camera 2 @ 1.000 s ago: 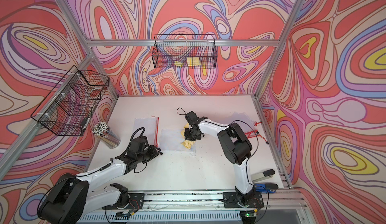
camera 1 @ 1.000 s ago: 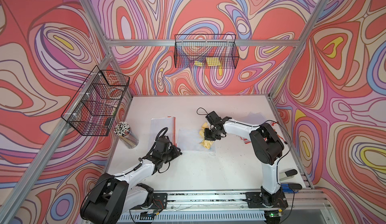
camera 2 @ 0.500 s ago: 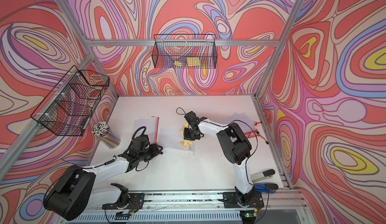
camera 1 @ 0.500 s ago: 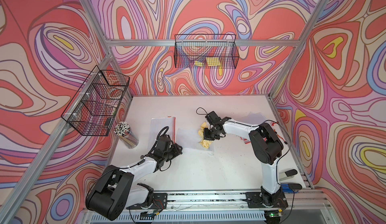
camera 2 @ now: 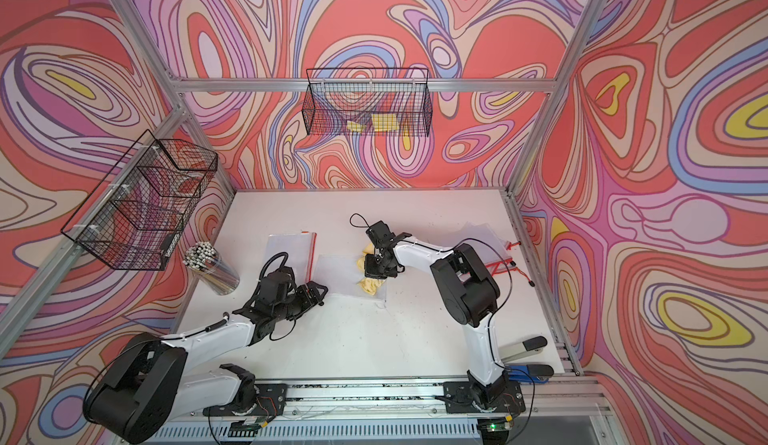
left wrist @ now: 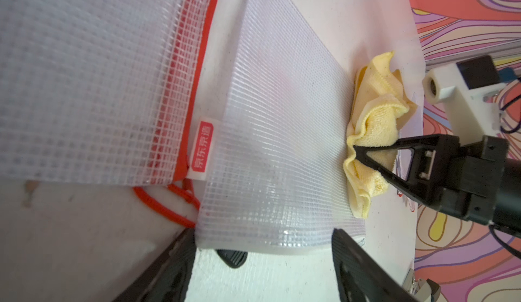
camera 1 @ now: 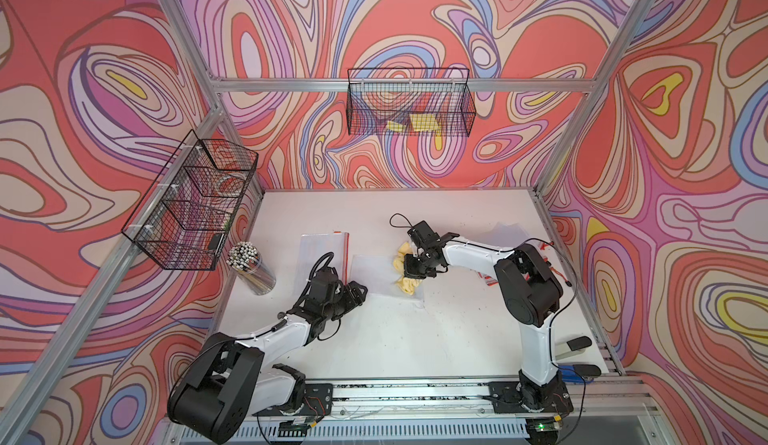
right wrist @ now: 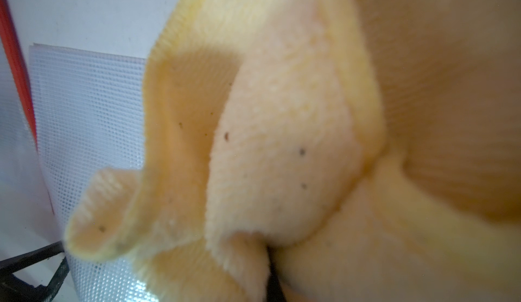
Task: Wipe the document bag
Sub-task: Pick up the document bag from the center of the board.
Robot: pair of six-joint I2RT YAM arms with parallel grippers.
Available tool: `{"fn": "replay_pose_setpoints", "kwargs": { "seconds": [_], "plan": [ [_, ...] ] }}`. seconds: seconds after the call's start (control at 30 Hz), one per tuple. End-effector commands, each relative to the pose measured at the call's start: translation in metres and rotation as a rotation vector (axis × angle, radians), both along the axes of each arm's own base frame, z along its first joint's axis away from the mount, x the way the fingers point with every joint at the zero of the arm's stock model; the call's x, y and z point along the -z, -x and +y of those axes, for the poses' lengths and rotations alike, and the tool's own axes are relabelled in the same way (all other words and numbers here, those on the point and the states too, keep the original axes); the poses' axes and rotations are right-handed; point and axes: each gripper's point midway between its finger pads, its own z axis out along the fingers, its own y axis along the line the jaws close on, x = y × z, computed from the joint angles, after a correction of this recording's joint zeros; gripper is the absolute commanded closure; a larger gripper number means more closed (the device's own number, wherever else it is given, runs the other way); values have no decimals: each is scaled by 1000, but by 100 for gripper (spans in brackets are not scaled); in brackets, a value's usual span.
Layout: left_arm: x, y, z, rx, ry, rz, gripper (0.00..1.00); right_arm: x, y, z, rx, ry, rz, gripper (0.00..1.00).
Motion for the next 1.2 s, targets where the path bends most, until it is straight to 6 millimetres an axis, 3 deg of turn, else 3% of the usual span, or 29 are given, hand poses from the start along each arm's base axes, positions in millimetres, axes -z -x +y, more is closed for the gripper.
{"fn": "replay_pose_setpoints", "kwargs": {
  "seconds": [0.0,0.23,0.5,0.9,1.17],
  "plan": [
    [19,15,3,-22,31,75,23,66,47,-25,-20,160,192,100],
    [19,12,-5,-38,121,50,33,67,48,-24,-22,160,194,100],
    [-1,7,-2,-87,206,-65,21,72,50,-21,-29,156,203,100],
    [-22,3,4,-138,287,-191,20,74,52,-17,-39,155,211,100],
    [-28,-1,-5,-128,381,-212,21,75,53,-16,-43,159,215,100]
  ]
}}
